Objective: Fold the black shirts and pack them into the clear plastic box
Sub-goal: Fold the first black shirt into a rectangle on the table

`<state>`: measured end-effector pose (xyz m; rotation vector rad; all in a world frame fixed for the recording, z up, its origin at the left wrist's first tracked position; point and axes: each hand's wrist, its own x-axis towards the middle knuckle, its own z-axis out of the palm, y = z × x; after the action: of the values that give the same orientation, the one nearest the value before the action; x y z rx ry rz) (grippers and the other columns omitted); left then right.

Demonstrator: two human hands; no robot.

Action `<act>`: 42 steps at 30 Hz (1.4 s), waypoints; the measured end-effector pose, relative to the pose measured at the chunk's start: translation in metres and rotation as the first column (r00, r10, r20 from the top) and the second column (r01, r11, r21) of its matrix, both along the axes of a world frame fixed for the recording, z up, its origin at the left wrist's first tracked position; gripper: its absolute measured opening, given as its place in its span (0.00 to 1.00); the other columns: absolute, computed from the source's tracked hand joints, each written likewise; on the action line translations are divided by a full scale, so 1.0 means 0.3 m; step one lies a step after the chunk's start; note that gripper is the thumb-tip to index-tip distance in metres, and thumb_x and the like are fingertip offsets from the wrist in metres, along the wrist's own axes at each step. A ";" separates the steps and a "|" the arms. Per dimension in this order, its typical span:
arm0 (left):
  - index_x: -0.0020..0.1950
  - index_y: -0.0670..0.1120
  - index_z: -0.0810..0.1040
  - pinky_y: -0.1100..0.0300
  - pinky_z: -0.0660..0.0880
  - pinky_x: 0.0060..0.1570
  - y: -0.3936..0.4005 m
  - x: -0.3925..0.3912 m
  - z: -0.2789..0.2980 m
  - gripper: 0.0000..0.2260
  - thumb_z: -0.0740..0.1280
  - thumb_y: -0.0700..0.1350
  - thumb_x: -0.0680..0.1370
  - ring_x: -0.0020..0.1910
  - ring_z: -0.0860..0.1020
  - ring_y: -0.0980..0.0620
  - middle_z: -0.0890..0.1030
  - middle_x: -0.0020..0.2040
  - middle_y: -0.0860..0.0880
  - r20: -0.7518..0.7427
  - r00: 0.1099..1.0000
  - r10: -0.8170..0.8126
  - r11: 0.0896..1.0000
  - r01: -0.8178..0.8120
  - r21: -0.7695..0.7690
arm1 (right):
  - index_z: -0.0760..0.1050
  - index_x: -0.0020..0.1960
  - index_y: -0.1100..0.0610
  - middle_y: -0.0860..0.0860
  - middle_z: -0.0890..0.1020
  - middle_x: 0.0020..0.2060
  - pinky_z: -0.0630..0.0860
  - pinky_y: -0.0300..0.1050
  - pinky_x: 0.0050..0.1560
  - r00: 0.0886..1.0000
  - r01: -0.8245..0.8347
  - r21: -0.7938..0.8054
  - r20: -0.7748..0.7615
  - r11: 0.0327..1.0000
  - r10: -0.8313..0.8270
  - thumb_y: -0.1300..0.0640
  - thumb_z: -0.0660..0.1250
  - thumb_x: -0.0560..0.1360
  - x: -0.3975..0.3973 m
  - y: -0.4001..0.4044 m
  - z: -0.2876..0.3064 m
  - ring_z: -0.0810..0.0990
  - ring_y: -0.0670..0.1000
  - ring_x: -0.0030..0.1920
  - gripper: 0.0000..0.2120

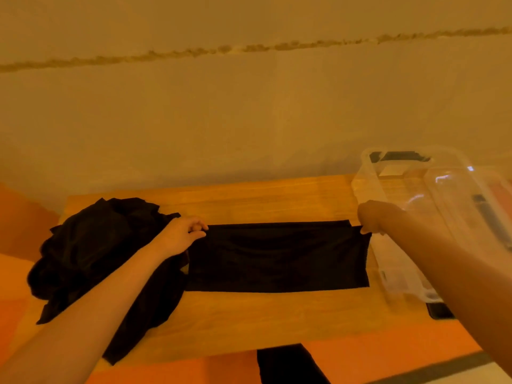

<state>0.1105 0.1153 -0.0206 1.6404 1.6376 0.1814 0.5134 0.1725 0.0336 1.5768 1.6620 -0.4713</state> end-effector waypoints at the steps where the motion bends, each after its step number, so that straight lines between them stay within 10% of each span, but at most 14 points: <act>1: 0.48 0.49 0.76 0.63 0.72 0.44 0.027 0.005 -0.027 0.04 0.65 0.41 0.77 0.46 0.78 0.45 0.81 0.44 0.42 -0.004 0.999 0.037 0.999 -0.037 -0.012 | 0.74 0.54 0.60 0.55 0.75 0.52 0.73 0.38 0.43 0.999 0.035 0.004 0.023 0.999 -0.036 0.54 0.61 0.78 -0.019 0.032 -0.020 0.75 0.53 0.56 0.11; 8: 0.55 0.43 0.77 0.62 0.69 0.49 0.067 0.034 -0.165 0.09 0.67 0.43 0.76 0.52 0.75 0.52 0.79 0.52 0.47 0.046 0.939 0.340 0.940 -0.340 -0.009 | 0.71 0.64 0.60 0.56 0.74 0.62 0.70 0.51 0.61 0.990 0.072 0.020 0.119 0.997 -0.074 0.56 0.60 0.79 -0.047 0.136 -0.218 0.74 0.56 0.62 0.15; 16: 0.57 0.40 0.76 0.60 0.69 0.51 0.038 0.039 -0.201 0.10 0.64 0.40 0.77 0.56 0.76 0.46 0.78 0.55 0.43 0.117 0.850 0.514 0.849 -0.524 0.074 | 0.72 0.51 0.62 0.56 0.70 0.39 0.66 0.50 0.38 0.939 0.326 0.510 -0.274 0.796 -0.209 0.62 0.53 0.76 0.003 -0.009 -0.270 0.70 0.58 0.40 0.10; 20: 0.60 0.39 0.75 0.53 0.70 0.57 -0.028 0.135 -0.177 0.12 0.63 0.42 0.78 0.57 0.74 0.42 0.76 0.57 0.41 -0.149 0.935 0.321 0.876 -0.234 0.421 | 0.73 0.54 0.67 0.64 0.76 0.51 0.72 0.56 0.51 0.993 0.072 0.750 -0.118 0.657 0.026 0.68 0.47 0.71 -0.101 -0.105 -0.292 0.75 0.62 0.50 0.19; 24: 0.67 0.44 0.71 0.50 0.63 0.65 -0.164 0.325 -0.230 0.23 0.54 0.53 0.77 0.67 0.70 0.44 0.72 0.68 0.43 -0.375 0.925 -0.064 0.909 0.209 0.360 | 0.64 0.70 0.62 0.59 0.69 0.69 0.65 0.52 0.66 0.867 0.143 0.606 -0.458 0.782 0.196 0.54 0.63 0.75 -0.287 -0.260 -0.406 0.67 0.58 0.69 0.26; 28: 0.73 0.45 0.62 0.44 0.58 0.68 -0.155 0.293 -0.311 0.28 0.47 0.58 0.78 0.73 0.60 0.43 0.63 0.73 0.43 -0.509 0.860 -0.015 0.965 0.146 0.219 | 0.46 0.76 0.55 0.52 0.50 0.76 0.44 0.49 0.72 0.903 0.159 0.498 -0.422 0.852 0.078 0.36 0.36 0.75 -0.178 -0.275 -0.489 0.43 0.49 0.73 0.35; 35: 0.75 0.48 0.47 0.47 0.44 0.70 -0.088 0.254 -0.325 0.30 0.40 0.61 0.76 0.74 0.43 0.46 0.50 0.77 0.45 -0.530 0.842 -0.100 0.957 0.228 0.181 | 0.40 0.73 0.56 0.54 0.47 0.75 0.45 0.49 0.73 0.887 0.330 0.487 -0.454 0.809 -0.088 0.33 0.30 0.73 -0.019 -0.330 -0.504 0.42 0.49 0.73 0.37; 42: 0.76 0.42 0.43 0.47 0.38 0.71 -0.129 0.343 -0.275 0.33 0.47 0.60 0.79 0.75 0.40 0.42 0.43 0.76 0.40 -0.550 0.830 0.090 0.987 0.001 0.163 | 0.66 0.70 0.58 0.55 0.69 0.68 0.58 0.51 0.71 0.844 0.063 0.611 -0.455 0.789 0.285 0.44 0.38 0.80 -0.126 -0.199 -0.435 0.62 0.52 0.70 0.30</act>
<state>0.2135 0.0766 -0.1029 1.8921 2.1437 -0.1728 0.4756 0.1127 -0.0969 1.8866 2.5186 -0.3307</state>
